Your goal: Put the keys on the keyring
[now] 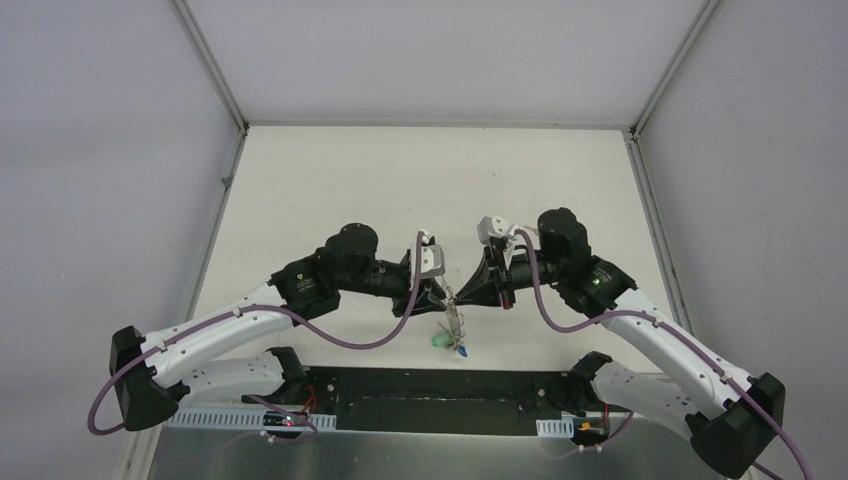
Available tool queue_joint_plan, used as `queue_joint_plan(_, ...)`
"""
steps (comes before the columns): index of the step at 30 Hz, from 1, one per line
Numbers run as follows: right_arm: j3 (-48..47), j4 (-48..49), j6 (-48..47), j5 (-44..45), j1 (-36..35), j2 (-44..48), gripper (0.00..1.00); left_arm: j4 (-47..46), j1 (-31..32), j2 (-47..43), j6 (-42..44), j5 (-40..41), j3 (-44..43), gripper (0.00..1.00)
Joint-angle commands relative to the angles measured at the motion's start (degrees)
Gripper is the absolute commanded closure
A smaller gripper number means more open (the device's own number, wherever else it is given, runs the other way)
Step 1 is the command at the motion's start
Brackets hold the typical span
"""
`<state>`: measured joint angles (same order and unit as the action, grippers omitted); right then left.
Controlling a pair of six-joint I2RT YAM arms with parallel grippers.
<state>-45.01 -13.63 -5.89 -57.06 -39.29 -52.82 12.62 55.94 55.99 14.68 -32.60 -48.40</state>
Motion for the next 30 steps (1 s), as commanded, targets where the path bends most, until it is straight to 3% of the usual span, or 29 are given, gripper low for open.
queue_joint_plan(1, -3.76, -3.30, -3.59, -0.56, -1.07, -0.53, 1.00, -0.97, 1.54, 1.14, 1.62, -1.77, -4.16, 0.72)
queue_joint_plan(10, -3.86, -3.77, -3.95, 1.06, -1.65, -0.55, 1.00, -0.66, 2.66, -0.57, 2.72, 0.80, -4.42, 0.68)
queue_joint_plan(15, -4.05, -3.62, -3.89, 1.16, -1.87, -0.54, 1.00, -0.58, 3.24, -0.43, 1.85, -0.05, -4.06, 0.84)
queue_joint_plan(30, -4.07, -3.20, -3.27, 1.17, -2.11, -0.36, 1.00, -0.76, 5.68, 5.01, 1.38, 2.13, -5.29, 0.79)
